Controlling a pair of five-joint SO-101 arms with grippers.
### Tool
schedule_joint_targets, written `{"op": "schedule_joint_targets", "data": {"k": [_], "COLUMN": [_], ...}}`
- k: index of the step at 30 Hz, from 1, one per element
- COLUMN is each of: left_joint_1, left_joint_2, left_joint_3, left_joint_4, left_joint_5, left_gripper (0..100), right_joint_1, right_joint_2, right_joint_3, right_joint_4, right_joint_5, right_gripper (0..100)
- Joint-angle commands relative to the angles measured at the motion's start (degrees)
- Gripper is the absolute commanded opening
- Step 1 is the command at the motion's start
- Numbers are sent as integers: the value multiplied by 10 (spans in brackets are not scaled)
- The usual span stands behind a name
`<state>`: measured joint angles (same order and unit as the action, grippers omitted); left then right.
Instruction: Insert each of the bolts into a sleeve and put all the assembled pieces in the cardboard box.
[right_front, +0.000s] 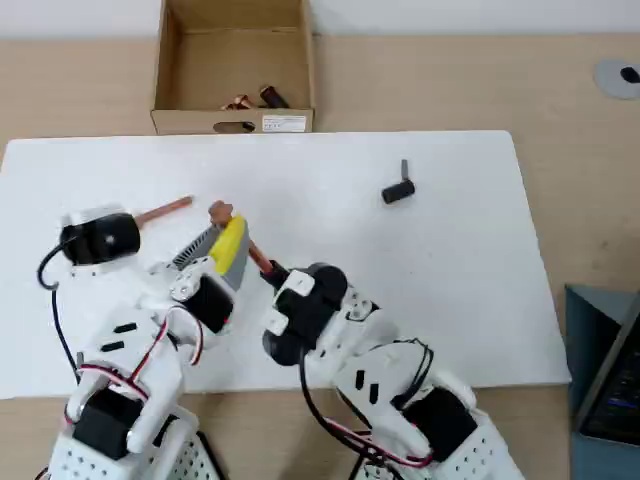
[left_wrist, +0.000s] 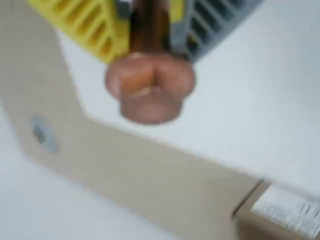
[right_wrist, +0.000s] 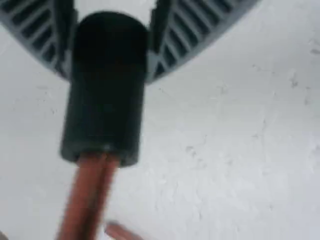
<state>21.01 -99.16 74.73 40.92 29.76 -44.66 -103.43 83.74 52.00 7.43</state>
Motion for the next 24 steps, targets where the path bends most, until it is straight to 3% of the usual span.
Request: {"op": "schedule_joint_targets", "data": {"k": [1, 10, 21, 24], "left_joint_1": [3, 88, 108, 107], "left_joint_2": [-4, -4, -4, -4], "left_joint_3": [-2, -11, -51, -52], "left_joint_4": [0, 84, 178, 176], "left_joint_5": [3, 0, -5, -31], "left_gripper": [0, 0, 2, 84], "right_joint_1": [-5, -5, -4, -4], "right_joint_2": [-86, -86, -86, -86], "right_joint_3": [-51, -51, -51, -51], "right_joint_4": [-16, -17, -17, -17], "right_joint_5": [4, 4, 4, 4], "right_gripper": [9, 9, 9, 9]}}
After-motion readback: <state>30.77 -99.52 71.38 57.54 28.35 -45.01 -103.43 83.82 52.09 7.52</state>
